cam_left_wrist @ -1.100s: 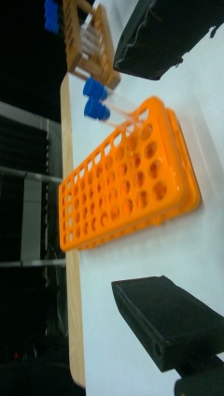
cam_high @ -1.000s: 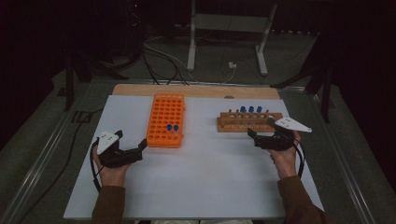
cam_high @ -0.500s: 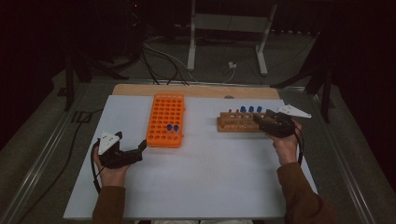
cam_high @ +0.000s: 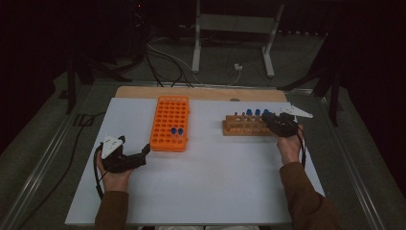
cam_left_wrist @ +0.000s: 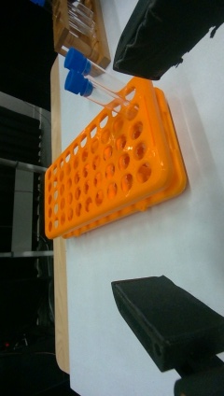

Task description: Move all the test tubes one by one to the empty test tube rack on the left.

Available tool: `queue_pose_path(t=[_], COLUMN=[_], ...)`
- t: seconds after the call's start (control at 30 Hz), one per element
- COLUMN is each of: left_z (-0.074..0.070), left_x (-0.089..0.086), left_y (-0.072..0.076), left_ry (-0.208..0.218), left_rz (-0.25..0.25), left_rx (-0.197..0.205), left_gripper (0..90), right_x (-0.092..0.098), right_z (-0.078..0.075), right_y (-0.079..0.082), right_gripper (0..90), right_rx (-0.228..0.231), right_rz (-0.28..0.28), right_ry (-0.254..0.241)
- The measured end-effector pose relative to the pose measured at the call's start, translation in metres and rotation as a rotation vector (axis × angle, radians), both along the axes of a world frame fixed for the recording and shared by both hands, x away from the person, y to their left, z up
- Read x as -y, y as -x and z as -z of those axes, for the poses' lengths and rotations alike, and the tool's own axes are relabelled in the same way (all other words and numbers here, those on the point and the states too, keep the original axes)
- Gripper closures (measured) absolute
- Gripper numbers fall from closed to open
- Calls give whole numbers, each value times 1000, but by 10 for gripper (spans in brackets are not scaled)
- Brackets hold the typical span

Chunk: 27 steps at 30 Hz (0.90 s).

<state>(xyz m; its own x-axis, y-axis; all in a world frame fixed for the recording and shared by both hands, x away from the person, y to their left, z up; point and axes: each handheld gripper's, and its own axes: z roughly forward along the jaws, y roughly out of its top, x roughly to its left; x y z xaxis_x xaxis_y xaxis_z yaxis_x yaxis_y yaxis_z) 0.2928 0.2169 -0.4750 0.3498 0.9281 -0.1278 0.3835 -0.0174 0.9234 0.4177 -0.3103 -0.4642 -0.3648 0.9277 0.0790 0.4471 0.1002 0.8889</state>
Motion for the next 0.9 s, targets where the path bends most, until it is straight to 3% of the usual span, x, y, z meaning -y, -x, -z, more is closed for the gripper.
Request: queue_pose_path(t=[0.5, 0.67, 0.9], left_z=[2, 3, 4], left_x=[1, 1, 1], left_y=[-1, -1, -1], left_ry=[-7, -5, -11], left_rz=[0, -2, -1], left_rx=[-9, -11, -15], left_gripper=[6, 6, 6], right_x=[-6, -13, -9], right_z=[7, 6, 4], right_y=[-5, -3, -1], right_gripper=[756, 757, 762], right_rx=[5, 13, 13], right_rz=[8, 1, 11], right_ry=[13, 52, 35])
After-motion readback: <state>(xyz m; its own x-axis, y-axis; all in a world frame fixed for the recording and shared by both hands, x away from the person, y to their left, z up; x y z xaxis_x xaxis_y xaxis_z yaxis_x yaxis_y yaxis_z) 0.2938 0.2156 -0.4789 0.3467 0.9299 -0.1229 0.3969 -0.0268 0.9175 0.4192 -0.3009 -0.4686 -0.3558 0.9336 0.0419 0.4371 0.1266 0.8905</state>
